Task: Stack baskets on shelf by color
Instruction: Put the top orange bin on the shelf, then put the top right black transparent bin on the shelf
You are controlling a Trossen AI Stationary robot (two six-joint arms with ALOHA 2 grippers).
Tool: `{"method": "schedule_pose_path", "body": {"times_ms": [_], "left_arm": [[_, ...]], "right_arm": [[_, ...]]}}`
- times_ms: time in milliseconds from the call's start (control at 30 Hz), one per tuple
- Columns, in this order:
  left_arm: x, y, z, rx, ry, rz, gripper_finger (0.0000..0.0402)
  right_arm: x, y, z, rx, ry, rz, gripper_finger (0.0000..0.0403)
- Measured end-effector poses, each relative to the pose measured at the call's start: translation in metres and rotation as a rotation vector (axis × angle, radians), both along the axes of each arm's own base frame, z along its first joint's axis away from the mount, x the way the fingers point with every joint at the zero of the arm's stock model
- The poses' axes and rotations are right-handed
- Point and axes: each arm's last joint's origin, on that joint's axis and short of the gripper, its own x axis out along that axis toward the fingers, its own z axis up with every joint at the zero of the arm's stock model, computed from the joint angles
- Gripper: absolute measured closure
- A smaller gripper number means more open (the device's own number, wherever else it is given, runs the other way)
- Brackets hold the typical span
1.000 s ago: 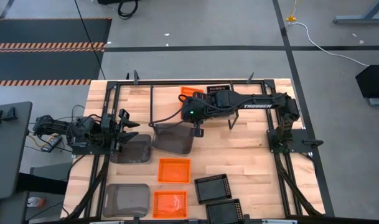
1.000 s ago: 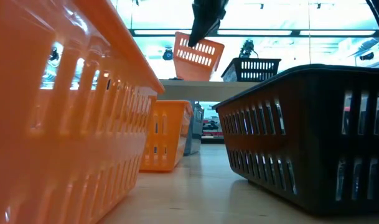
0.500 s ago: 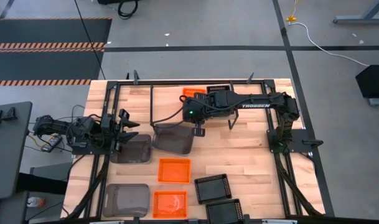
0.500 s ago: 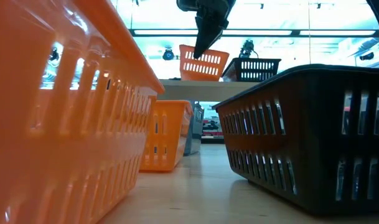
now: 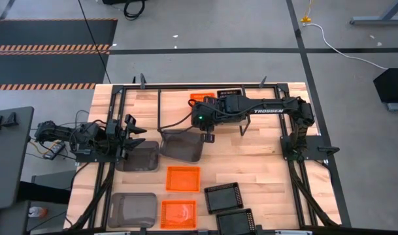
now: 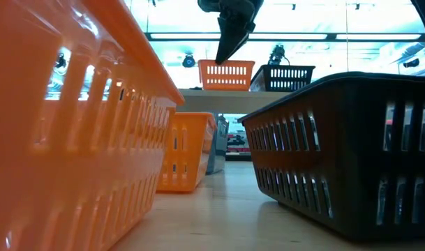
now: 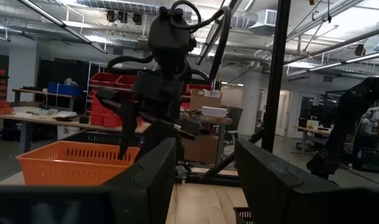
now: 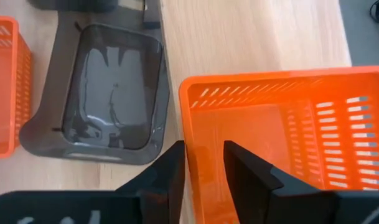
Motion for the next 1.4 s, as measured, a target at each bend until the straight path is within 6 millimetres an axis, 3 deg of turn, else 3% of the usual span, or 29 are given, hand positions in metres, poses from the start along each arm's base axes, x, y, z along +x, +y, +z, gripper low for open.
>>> {"method": "schedule_pose_path", "body": {"times_ms": [667,1400], "left_arm": [[0.0,0.0,0.0,0.0,0.0,0.0,0.023],[0.0,0.0,0.0,0.0,0.0,0.0,0.023]], "right_arm": [[0.004,0.002,0.003,-0.044,-0.049,0.005,0.0269],[0.038,0.002,0.041,-0.044,-0.588,-0.013,0.027]]}}
